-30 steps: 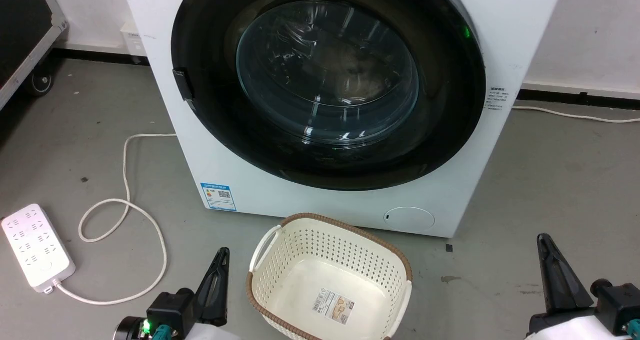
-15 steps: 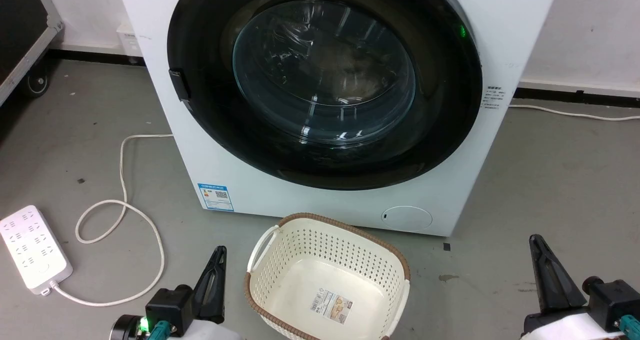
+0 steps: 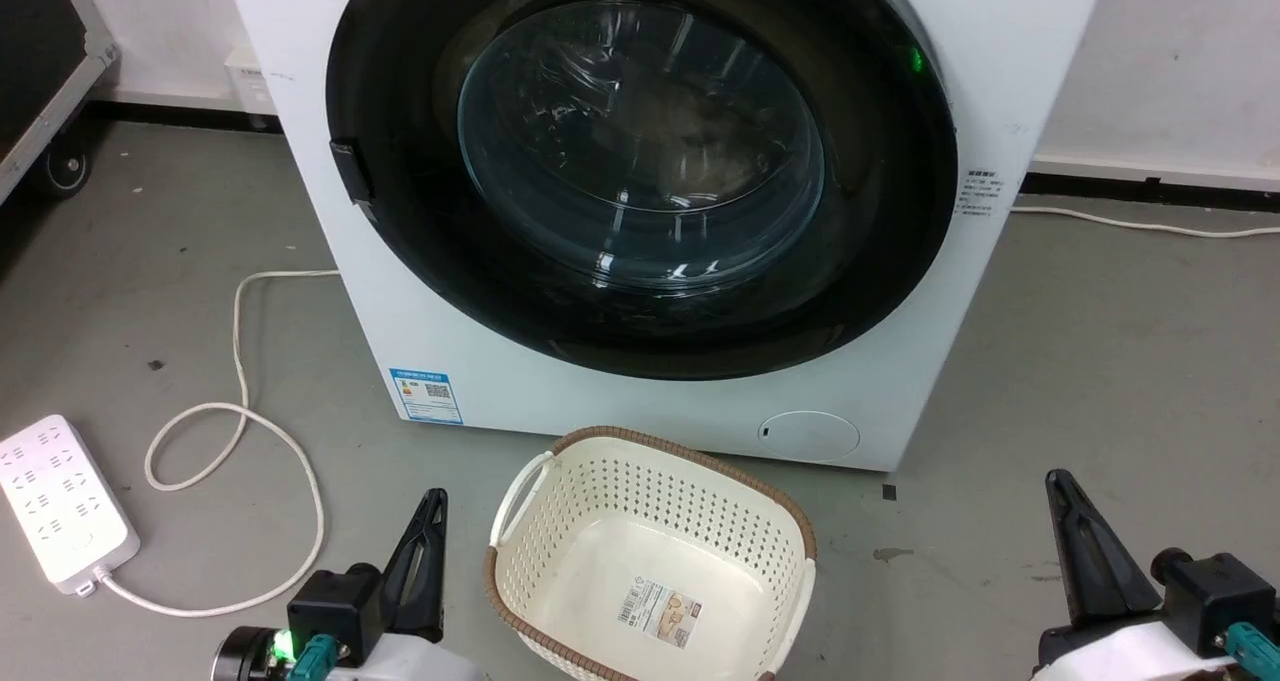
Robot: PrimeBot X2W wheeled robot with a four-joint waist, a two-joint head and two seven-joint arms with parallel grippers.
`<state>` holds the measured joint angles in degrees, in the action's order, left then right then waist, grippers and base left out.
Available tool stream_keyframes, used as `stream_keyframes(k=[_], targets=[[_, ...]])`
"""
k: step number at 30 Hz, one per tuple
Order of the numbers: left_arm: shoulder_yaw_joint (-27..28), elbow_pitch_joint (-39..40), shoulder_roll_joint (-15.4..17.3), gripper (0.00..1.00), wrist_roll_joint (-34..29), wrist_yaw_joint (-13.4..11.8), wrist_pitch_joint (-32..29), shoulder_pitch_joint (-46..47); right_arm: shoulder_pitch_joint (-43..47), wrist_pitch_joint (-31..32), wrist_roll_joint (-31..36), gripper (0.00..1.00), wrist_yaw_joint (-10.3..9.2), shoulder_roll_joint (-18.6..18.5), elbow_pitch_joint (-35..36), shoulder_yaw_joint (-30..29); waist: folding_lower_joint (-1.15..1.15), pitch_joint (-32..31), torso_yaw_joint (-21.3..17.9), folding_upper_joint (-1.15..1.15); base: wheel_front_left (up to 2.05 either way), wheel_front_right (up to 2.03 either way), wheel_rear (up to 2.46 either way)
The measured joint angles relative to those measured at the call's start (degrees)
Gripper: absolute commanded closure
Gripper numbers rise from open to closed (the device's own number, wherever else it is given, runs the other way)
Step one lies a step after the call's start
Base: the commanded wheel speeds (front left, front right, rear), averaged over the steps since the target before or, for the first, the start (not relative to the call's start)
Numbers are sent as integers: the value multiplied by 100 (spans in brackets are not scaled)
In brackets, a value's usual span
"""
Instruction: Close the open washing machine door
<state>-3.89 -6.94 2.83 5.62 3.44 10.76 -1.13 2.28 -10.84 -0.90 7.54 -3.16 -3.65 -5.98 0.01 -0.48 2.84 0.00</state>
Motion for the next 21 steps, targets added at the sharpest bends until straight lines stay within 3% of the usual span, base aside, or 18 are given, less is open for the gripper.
stream_keyframes(k=[21], targets=[[93,153,0,100,-131,-82,-235,1,-24,237,2,100,0,0,68,132,0,11,-65,0,0,0,0]])
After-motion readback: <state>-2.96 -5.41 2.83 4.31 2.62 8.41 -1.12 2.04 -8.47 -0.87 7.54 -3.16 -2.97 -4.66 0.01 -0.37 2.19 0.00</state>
